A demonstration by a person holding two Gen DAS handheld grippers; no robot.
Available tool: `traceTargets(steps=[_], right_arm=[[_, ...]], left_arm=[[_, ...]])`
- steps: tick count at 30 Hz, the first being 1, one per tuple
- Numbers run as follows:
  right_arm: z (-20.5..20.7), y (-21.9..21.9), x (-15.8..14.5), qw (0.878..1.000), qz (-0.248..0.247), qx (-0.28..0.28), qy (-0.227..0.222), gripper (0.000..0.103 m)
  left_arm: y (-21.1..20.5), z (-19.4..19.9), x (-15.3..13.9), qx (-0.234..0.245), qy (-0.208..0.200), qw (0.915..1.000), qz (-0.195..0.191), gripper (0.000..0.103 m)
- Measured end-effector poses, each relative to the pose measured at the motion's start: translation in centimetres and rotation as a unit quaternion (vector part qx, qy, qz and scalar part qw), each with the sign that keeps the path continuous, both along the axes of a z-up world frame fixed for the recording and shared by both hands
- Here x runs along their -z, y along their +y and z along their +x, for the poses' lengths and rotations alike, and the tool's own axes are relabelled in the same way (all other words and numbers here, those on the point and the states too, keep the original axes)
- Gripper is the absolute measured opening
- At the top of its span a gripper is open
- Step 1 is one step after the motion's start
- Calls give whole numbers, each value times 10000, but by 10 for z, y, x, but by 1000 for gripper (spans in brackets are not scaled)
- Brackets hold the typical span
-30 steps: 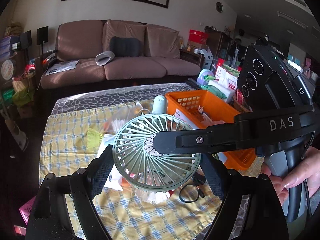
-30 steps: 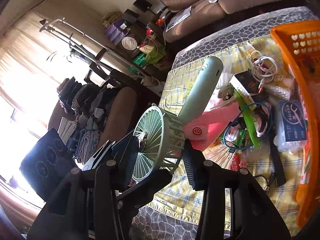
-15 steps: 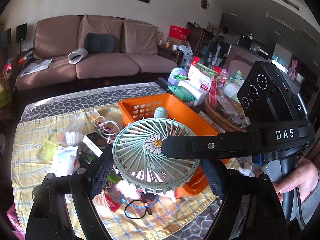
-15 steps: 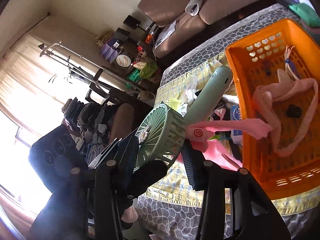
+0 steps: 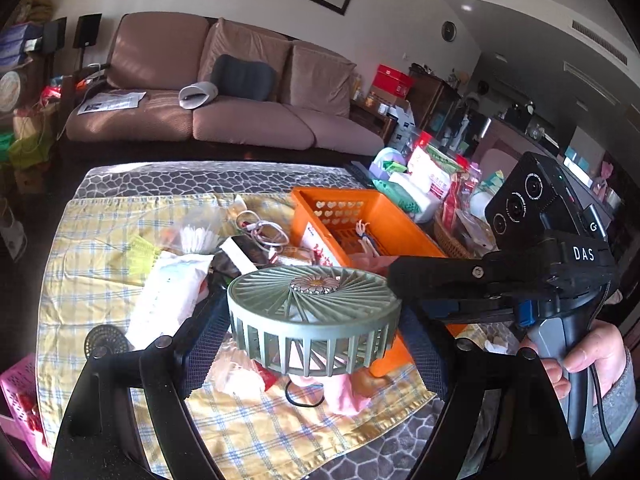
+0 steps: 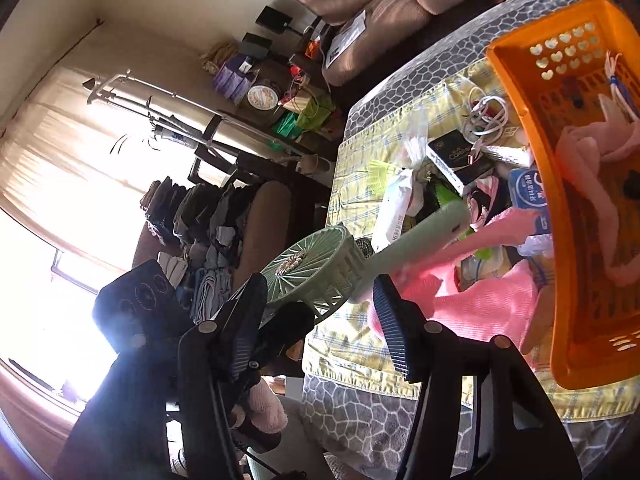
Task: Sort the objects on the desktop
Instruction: 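Lift the fan with the left gripper toward the orange basket, then lower the fan into the basket and open the left gripper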
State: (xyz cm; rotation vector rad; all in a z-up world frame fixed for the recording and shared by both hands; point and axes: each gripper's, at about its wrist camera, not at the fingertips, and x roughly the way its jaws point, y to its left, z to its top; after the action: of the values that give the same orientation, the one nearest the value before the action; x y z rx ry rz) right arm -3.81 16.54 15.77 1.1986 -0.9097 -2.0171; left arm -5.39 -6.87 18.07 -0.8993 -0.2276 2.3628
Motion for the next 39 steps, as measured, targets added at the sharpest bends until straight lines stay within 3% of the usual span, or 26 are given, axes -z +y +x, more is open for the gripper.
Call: traceTargets(steps=[10,12,16,22,25,29,33,39], right_arm=[[-1,-1,41,9973,596,79,-426,53],[1,-8,42,9963,814,-52,-277,53],[11,-31,28,9874,1475,-521,221,53],[22,-42,22,9781,1923,-721,347,53],[26,-29,28,9812,1819,-593,243,53],[34,-4,17,9927,1108,-296,377,52],[49,4,-15,9738,2056,-62,967,52],[58,32,-38,9630,2457,5,1109,53]], left_arm=[[-42,-11,39,-330,-406,9985,148,83],[-46,-11,40,-344,-441,9983,178,83],[-47,-13,25,-279,-347,9986,275,83],[-32,-15,-11,-186,-35,9993,308,83],[-28,-13,-23,-153,51,9991,399,83],[-12,-9,-35,24,114,9989,464,83],[18,-9,-47,204,180,9989,385,83],[75,-7,-58,515,173,9977,401,83]])
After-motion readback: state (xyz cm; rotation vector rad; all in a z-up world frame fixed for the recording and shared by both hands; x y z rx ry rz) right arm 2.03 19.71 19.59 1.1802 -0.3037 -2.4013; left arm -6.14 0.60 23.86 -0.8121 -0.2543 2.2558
